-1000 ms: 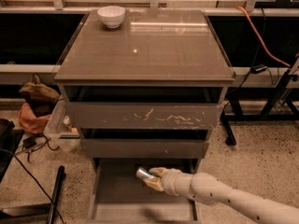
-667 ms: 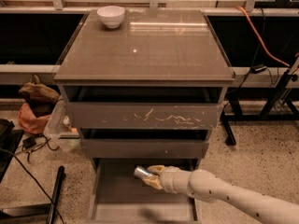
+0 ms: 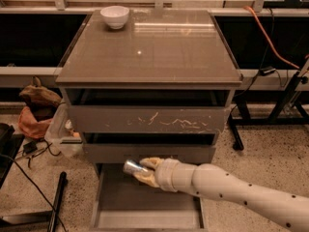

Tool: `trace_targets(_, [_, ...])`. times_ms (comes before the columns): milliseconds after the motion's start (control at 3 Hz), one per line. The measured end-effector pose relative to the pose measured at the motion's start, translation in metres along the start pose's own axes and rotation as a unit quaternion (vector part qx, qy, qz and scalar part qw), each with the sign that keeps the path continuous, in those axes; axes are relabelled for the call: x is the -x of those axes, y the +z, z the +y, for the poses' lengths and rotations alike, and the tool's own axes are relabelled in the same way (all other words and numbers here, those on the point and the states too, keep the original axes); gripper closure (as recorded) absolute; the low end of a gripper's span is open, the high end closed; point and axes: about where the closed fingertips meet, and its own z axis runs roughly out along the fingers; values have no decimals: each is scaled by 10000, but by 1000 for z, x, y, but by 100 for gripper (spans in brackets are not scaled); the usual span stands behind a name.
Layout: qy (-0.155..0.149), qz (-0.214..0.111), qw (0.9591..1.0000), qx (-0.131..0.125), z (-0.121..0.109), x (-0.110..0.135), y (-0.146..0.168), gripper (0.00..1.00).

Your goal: Pick redbull can from bottom drawer and place on counter

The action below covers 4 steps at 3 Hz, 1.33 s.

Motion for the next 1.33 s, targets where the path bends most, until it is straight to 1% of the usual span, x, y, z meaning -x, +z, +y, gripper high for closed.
trace_targets(333, [-694,-129,9974,-158,-15,100,-45,100])
trace_targets(667, [-946,-60,9953,-186,-14,120,-54,100])
trace_targets(1000, [-932,-66,9955,-183,-14,119,-53,100])
trace_targets(1333, [-1016,-62,9946,-185,-19,132,-57,100])
